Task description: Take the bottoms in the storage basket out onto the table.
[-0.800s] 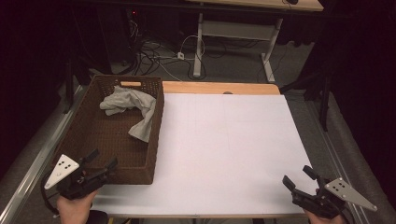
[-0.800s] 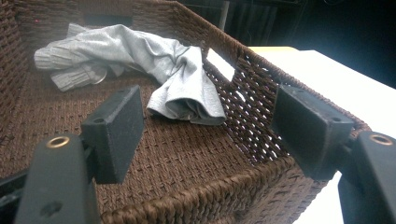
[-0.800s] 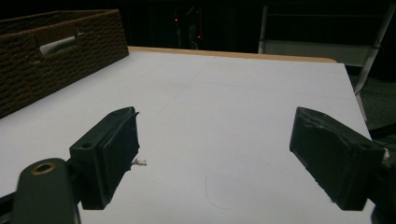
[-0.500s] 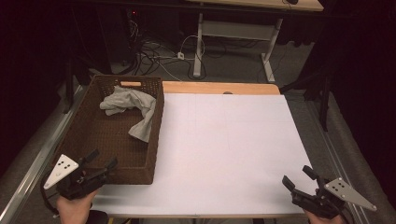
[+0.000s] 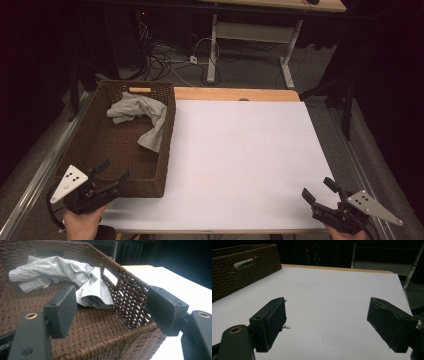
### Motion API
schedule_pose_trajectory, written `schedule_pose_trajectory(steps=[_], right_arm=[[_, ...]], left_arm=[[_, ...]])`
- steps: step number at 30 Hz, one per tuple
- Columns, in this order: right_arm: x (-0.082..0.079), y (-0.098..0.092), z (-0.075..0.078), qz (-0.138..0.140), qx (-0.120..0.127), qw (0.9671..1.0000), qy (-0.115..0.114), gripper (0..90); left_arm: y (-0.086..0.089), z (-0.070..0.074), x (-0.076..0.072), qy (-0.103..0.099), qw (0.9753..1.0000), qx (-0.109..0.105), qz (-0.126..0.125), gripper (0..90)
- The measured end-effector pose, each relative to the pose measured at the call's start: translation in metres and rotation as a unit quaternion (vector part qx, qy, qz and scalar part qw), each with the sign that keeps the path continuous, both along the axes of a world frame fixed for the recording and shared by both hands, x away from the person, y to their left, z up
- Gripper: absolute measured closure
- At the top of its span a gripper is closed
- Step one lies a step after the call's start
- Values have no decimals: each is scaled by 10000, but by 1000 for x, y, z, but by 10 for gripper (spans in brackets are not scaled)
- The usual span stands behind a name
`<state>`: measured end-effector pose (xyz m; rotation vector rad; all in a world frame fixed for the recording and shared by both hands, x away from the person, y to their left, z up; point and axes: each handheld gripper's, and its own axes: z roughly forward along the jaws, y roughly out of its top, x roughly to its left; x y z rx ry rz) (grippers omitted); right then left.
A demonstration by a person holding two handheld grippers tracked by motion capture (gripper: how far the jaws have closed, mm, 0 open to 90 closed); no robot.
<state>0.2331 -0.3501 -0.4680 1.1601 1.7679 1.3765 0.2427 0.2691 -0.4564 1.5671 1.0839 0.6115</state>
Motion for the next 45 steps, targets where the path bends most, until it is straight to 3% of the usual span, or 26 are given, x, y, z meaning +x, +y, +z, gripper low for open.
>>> schedule_pose_trajectory(steps=[27, 45], right_arm=[[0, 1, 0, 37, 4, 10000, -4, 162], [0, 1, 0, 36, 7, 10000, 2, 163]], left_arm=[[-12, 20, 7, -147, 9997, -66, -181, 248], [-18, 34, 20, -262, 9992, -95, -282, 252]])
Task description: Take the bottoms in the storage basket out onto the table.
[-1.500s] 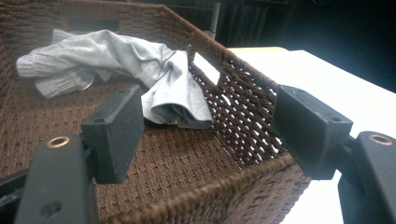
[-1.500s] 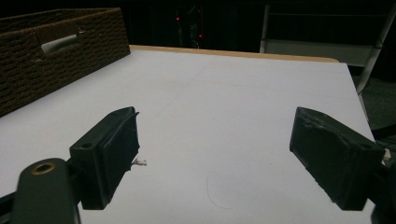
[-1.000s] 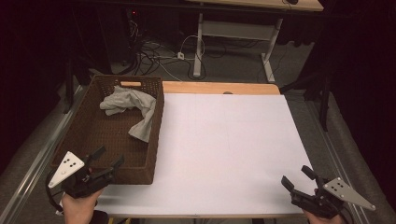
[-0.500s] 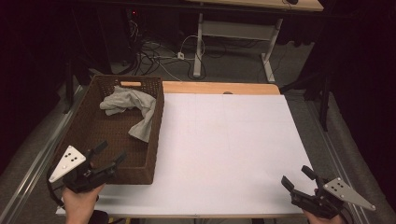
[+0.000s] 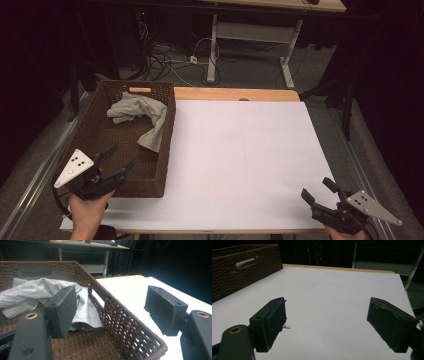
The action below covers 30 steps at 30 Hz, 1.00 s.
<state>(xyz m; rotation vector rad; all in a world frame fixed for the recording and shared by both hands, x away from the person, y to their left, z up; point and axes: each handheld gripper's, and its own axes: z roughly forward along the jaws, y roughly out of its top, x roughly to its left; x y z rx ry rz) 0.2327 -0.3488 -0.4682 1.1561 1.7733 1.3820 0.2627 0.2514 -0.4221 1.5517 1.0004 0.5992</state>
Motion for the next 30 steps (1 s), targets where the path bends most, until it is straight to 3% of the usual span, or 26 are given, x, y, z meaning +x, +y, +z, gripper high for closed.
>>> schedule_pose_trajectory(steps=[30], right_arm=[[1, 0, 0, 34, 42, 10000, -3, 162]], left_arm=[[-25, 15, 34, 92, 9996, 73, -270, 249]])
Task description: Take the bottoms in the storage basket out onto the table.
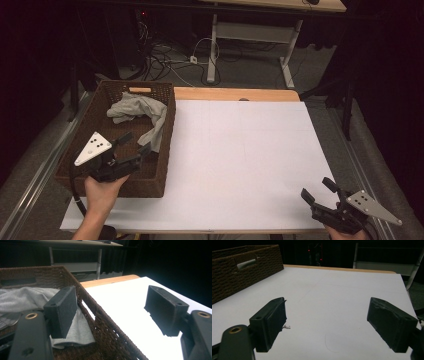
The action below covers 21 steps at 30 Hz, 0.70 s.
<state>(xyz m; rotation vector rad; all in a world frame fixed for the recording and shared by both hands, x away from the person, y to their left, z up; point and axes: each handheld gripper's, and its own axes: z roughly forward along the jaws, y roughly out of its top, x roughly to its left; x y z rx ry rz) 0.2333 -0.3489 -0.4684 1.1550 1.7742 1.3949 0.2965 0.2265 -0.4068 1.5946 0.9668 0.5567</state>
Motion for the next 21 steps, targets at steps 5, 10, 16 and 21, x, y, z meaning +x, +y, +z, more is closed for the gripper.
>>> schedule_pose_trajectory(steps=[5, 10, 16, 21], right_arm=[[0, 0, 0, -4, 0, 10000, 11, 162], [0, 0, 0, -5, 3, 10000, 16, 163], [1, 0, 0, 2, 1, 10000, 16, 162], [0, 0, 0, 11, -8, 10000, 4, 162]], left_arm=[[-4, 2, 6, -2, 10000, -3, -27, 249], [-6, 4, 11, 17, 10000, 13, -46, 249], [-10, 8, 18, 37, 9999, 32, -96, 248], [-14, 9, 24, 56, 9999, 48, -115, 248]])
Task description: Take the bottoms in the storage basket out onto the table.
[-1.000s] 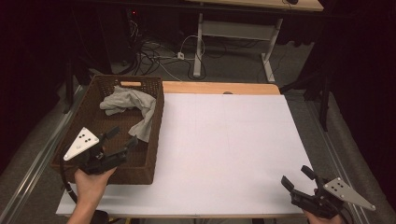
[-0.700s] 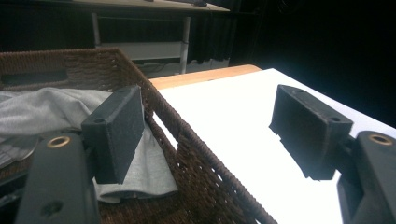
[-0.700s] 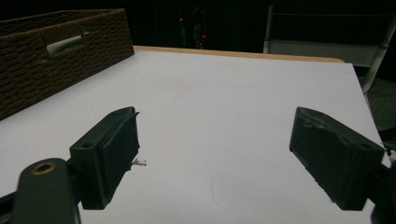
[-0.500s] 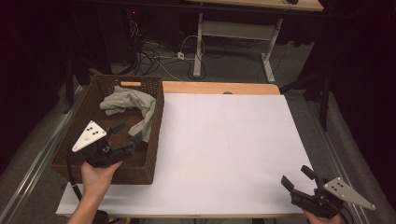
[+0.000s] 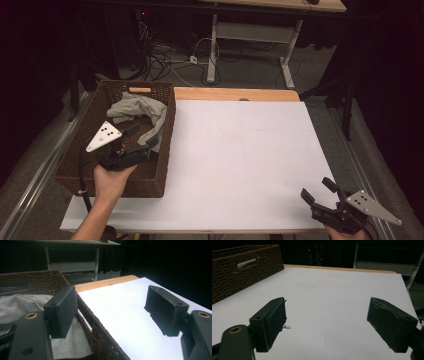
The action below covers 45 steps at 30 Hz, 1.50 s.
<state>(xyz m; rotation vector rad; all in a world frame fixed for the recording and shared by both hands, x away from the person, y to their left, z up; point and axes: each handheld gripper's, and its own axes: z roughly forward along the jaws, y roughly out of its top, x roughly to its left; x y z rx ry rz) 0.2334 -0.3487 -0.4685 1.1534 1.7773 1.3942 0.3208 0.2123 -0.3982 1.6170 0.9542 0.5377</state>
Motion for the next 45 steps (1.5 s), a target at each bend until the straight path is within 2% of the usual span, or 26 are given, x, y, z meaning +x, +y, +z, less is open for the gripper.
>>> schedule_pose_trajectory(steps=[14, 30, 38, 42, 45], right_arm=[[0, 0, 0, 7, -5, 10000, 3, 163], [1, 0, 0, 15, -2, 10000, 2, 162], [0, 0, 0, 14, 1, 10000, 0, 162], [0, 0, 0, 13, -12, 10000, 0, 162], [0, 0, 0, 6, -5, 10000, 3, 162]], left_arm=[[-7, 5, 17, 96, 9999, 54, -26, 248], [-15, 13, 41, 247, 9994, 242, -24, 247], [-15, 19, 59, 453, 9980, 433, 36, 246], [-14, 21, 66, 549, 9975, 450, 59, 225], [-13, 22, 73, 659, 9963, 544, 96, 225]])
